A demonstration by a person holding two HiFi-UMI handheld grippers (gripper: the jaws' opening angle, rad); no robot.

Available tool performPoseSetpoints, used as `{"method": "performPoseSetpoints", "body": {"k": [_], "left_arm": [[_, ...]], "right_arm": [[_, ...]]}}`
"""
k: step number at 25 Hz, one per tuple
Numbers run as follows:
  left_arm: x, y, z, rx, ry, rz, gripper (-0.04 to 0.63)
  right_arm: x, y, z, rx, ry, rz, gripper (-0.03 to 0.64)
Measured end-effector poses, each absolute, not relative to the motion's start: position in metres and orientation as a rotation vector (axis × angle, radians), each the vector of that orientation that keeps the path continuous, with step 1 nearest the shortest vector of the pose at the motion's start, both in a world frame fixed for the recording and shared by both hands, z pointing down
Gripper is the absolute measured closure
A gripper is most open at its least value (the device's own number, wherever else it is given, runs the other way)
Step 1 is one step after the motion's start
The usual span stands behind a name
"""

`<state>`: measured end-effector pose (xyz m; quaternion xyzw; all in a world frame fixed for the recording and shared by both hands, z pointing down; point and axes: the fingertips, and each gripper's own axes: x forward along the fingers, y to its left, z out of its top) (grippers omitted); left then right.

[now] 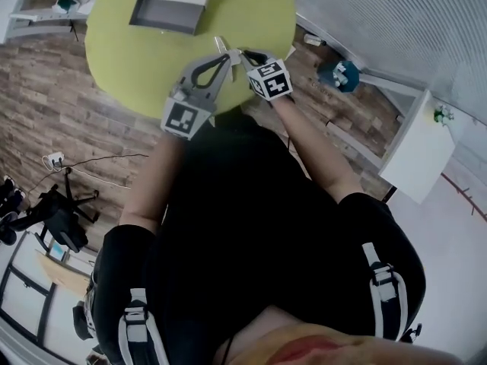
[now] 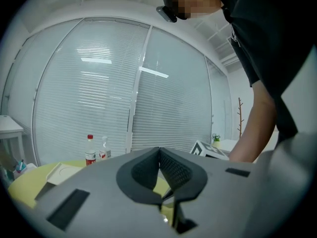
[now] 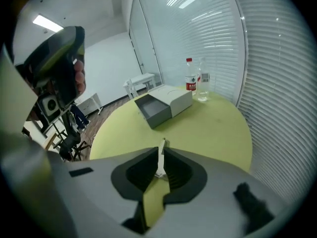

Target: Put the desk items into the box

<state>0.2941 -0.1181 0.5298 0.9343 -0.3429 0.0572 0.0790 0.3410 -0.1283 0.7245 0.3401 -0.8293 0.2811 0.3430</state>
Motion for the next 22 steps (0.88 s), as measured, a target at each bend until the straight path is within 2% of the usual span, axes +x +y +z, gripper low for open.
{"method": "performPoseSetpoints", "body": {"k": [2,5,6,22], "left_arm": [[0.294,-0.117,0.533,2.786,-1.050,0.170,0.581],[0.293,-0.114,0.537,2.790,-1.086,0.188,0.581],[0.292,-0.113,0.539,2.791,-1.097,0.194,0.582],[0.266,-0.106,0.538,2.748,-1.226,0.165,0.581]], "right_arm": [[0.343,-0.127,0.742,0.868,-2.113,0.747,0.588],[0.345,-0.126,0.763,0.838,-2.058,0.780,0.511],[0.345,-0.126,0.769,0.828,-2.042,0.793,0.505],[0.336,-0.121,0.815,0.733,-1.829,0.958,0.486]]}}
